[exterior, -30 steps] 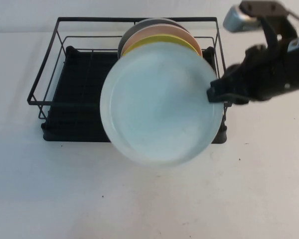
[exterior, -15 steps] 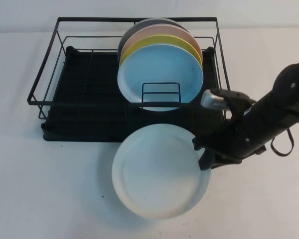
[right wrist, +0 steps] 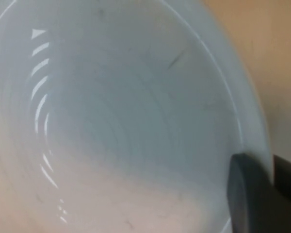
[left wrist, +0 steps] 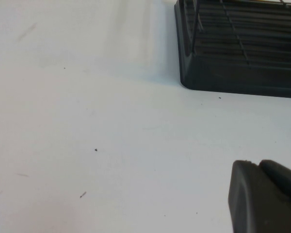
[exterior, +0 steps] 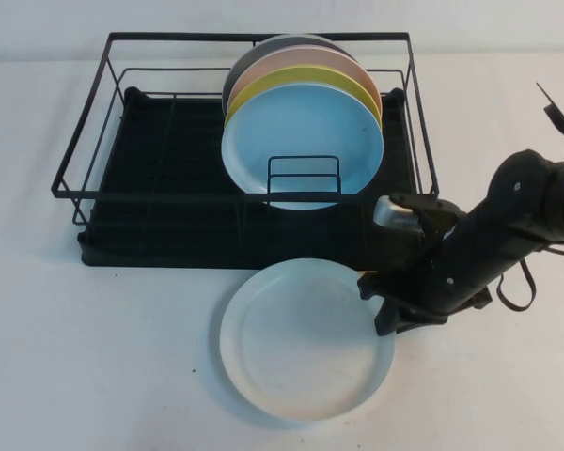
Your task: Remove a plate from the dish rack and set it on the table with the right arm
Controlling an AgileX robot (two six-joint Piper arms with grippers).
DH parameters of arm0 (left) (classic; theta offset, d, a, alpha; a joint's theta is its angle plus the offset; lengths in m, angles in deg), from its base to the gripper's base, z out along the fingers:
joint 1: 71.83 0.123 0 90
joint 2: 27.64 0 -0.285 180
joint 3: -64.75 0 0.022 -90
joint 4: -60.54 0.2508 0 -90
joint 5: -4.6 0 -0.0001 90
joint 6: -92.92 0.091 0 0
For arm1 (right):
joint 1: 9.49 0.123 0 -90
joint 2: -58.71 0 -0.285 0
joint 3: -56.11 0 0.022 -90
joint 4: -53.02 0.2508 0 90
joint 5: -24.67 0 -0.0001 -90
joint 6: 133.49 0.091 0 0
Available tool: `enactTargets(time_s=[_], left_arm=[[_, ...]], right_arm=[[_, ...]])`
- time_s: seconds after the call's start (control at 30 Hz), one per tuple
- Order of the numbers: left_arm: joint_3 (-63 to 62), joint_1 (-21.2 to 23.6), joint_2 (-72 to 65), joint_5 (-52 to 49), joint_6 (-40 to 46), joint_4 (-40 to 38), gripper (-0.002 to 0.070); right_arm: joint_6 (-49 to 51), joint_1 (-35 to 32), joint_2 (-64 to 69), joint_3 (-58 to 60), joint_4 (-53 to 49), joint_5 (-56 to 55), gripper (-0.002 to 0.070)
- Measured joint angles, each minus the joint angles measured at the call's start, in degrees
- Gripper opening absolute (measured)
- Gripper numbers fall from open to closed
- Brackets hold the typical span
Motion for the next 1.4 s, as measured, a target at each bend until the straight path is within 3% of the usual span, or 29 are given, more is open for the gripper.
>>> enactTargets(time_s=[0.1,0.3,0.4,0.5,0.67,0.77,1.07,1.4], left_arm=[[0.0,0.0,0.0,0.0,0.0,0.0,-0.0006],[0.0,0.0,0.0,0.0,0.0,0.0,-0.0006],[0.0,0.0,0.0,0.0,0.0,0.0,-0.0006],[0.0,0.0,0.0,0.0,0.0,0.0,-0.0006],[0.0,0.0,0.0,0.0,0.0,0.0,-0.0006],[0.0,0.0,0.0,0.0,0.0,0.0,-0.0006],[0.0,0.0,0.0,0.0,0.0,0.0,-0.0006],[0.0,0.0,0.0,0.0,0.0,0.0,-0.0006]], right_arm=[[0.0,0.0,0.2,0.0,-0.2,-0.7,0.0022],[0.0,0.0,0.2,0.0,-0.5,-1.6,0.0235],[0.0,0.0,-0.6,0.0,-0.9,-1.5,0.0280],[0.0,0.0,-3.3,0.0,-2.5,-0.5,0.0253],[0.0,0.0,-12.7,0.0,-7.0,3.3,0.0068],[0.0,0.0,-21.0,0.0,-8.7,5.4,0.0008],[-1.4,0.0,-40.2,0.0,-10.0,15.0,-0.0017],[-7.2,0.0,-46.1,0.0,-15.5,23.8,-0.0018]])
